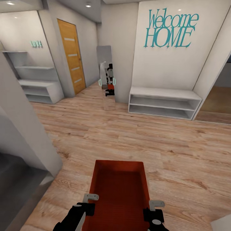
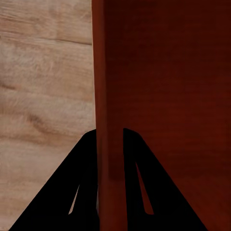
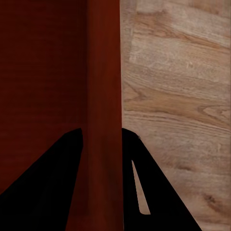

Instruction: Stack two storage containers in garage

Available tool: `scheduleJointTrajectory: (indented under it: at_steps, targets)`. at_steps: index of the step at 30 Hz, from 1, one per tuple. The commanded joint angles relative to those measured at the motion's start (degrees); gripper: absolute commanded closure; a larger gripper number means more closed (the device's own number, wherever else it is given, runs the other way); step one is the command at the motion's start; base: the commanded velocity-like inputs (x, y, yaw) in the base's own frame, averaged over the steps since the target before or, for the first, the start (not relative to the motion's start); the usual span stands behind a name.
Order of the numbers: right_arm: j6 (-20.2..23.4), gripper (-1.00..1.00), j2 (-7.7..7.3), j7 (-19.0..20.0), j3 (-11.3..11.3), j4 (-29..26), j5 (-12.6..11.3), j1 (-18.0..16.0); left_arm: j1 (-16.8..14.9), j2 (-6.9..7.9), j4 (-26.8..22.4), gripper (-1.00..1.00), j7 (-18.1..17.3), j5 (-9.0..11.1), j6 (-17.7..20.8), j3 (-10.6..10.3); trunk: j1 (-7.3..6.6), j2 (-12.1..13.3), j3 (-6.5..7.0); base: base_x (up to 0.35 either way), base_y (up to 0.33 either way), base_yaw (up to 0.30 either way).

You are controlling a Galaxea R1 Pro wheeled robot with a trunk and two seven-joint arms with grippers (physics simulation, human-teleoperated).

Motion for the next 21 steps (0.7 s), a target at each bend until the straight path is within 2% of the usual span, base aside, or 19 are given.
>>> scheduleJointTrajectory:
  at_steps: [1, 6, 14, 21]
  targets:
    - [-0.02, 1.00, -0.06, -0.46, 0.25, -1.60, -0.33, -0.12, 0.03, -0.05, 0.49, 1.00, 0.27, -0.48, 0.24, -0.67, 0.03, -0.03, -0.05, 0.323, 0.000, 0.000]
    - [-0.02, 1.00, -0.18, -0.46, 0.20, -1.60, -0.35, -0.12, 0.03, -0.05, 0.49, 1.00, 0.27, -0.48, 0.24, -0.67, 0.03, -0.03, -0.05, 0.323, 0.000, 0.035]
    - [-0.02, 1.00, -0.25, -0.46, 0.19, -1.60, -0.43, -0.12, 0.03, -0.05, 0.50, 1.00, 0.27, -0.48, 0.24, -0.67, 0.03, -0.03, -0.05, 0.323, 0.000, 0.231]
    - [-0.03, 1.00, -0.25, -0.46, 0.19, -1.60, -0.44, -0.12, 0.03, -0.05, 0.46, 1.00, 0.27, -0.49, 0.24, -0.67, 0.03, -0.03, -0.05, 0.323, 0.000, 0.044]
